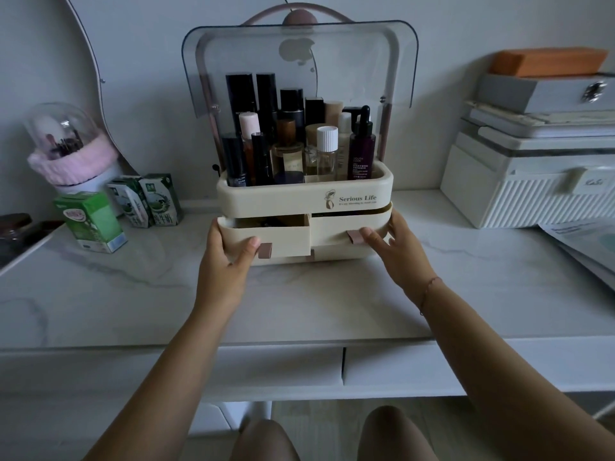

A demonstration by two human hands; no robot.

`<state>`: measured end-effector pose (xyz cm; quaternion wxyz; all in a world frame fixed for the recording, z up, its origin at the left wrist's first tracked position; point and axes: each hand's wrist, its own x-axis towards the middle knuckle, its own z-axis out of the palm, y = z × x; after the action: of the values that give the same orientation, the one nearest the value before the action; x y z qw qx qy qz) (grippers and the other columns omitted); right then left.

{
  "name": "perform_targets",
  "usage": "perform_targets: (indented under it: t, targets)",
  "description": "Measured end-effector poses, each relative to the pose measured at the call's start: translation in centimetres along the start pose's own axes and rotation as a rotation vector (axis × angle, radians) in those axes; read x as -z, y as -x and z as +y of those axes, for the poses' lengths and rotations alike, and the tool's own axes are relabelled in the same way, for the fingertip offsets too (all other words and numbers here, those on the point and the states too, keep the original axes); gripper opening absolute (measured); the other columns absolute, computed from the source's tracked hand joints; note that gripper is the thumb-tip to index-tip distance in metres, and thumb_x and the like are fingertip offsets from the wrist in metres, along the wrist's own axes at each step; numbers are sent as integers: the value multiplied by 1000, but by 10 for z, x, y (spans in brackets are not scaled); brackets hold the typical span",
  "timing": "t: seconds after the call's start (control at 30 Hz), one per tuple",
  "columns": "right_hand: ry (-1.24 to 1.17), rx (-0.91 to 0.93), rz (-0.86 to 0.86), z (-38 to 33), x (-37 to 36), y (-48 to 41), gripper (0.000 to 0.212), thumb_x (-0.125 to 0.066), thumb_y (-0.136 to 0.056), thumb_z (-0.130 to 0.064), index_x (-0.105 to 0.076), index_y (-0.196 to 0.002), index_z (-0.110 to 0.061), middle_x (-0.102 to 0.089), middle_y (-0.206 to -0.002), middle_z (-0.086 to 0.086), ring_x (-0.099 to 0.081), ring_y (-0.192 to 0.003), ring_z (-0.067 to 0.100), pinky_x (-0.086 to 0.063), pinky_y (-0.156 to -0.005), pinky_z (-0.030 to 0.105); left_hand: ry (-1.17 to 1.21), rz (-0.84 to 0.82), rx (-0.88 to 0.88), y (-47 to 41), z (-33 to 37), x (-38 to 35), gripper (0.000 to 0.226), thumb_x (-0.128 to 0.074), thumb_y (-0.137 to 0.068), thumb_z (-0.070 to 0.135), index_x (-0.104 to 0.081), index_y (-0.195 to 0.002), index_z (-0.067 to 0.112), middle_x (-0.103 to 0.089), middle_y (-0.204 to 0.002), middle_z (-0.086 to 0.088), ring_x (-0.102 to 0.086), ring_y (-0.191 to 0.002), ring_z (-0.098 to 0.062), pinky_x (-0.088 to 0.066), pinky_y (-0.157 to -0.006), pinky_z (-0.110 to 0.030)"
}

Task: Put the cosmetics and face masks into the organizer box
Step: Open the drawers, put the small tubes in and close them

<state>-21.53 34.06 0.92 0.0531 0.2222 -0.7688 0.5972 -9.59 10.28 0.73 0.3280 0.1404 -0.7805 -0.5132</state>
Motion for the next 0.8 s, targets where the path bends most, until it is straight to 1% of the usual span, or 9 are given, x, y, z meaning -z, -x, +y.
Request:
perform_targets:
  t: [0.1,0.23,0.3,0.4,0.47,0.53,0.63,0.73,0.8]
  targets:
    - [13,-7,62,4,-6,-4,34,-60,-89,-31,-46,-119,-38,-57,-102,-29,-52,-98,-10,-37,-75,8,-7,50,4,-1,1,-3,52,-64,-84,38,-46,-129,21,-62,-121,3,-59,-108,-13,-47,-84,-26]
    - [52,-17,100,6,-12,-5,39,-60,-89,-31,-46,-125,-34,-53,-98,-30,-51,-91,-17,-37,-74,8,-18,112,2,-1,1,-8,52,-66,-82,37,-48,-126,18,-62,-117,3,-59,-104,-13,-42,-73,-14]
    - [45,-21,87,7,-11,-6,41,-61,-88,-31,-47,-127,-30,-57,-104,-24,-54,-98,-9,-40,-83,14,-18,131,6,-3,1,-10,54,-67,-82,36,-47,-128,16,-61,-119,2,-58,-105,-12,-40,-73,-12]
    - [36,-33,57,7,-7,-7,45,-61,-88,-34,-47,-130,-26,-59,-119,-11,-52,-114,10,-41,-96,28,-41,203,31,-11,4,-16,61,-68,-83,31,-40,-134,13,-57,-129,-2,-55,-112,-16,-41,-82,-20]
    - [32,-41,55,6,-6,-6,43,-61,-88,-34,-48,-128,-27,-59,-117,-12,-52,-114,10,-42,-99,30,-32,222,39,-14,5,-21,62,-67,-83,27,-37,-136,12,-57,-131,-4,-55,-114,-17,-41,-85,-24]
    - [23,-57,72,4,-5,-5,43,-62,-87,-33,-49,-127,-26,-60,-116,-13,-53,-113,9,-42,-100,30,-59,209,30,-14,2,-23,58,-66,-84,31,-43,-134,14,-61,-125,-2,-58,-109,-17,-44,-84,-26]
    - [25,-105,88,0,-5,-4,51,-64,-86,-34,-47,-133,-19,-59,-126,-5,-52,-118,13,-43,-101,32,-80,178,19,-15,-2,-18,54,-65,-84,34,-48,-132,16,-63,-119,0,-60,-105,-15,-47,-83,-27]
    - [46,-198,230,-5,-12,8,53,-64,-86,-36,-45,-130,-12,-53,-125,1,-52,-109,13,-44,-92,29,-97,106,36,-13,-12,-13,56,-65,-84,37,-46,-134,20,-63,-121,0,-60,-108,-16,-50,-86,-33]
    - [38,-229,402,-11,-23,26,39,-64,-86,-34,-49,-114,-12,-56,-110,4,-55,-89,13,-50,-84,32,-105,49,76,-7,-21,-9,58,-63,-86,37,-43,-137,21,-62,-126,-1,-58,-113,-16,-48,-91,-33]
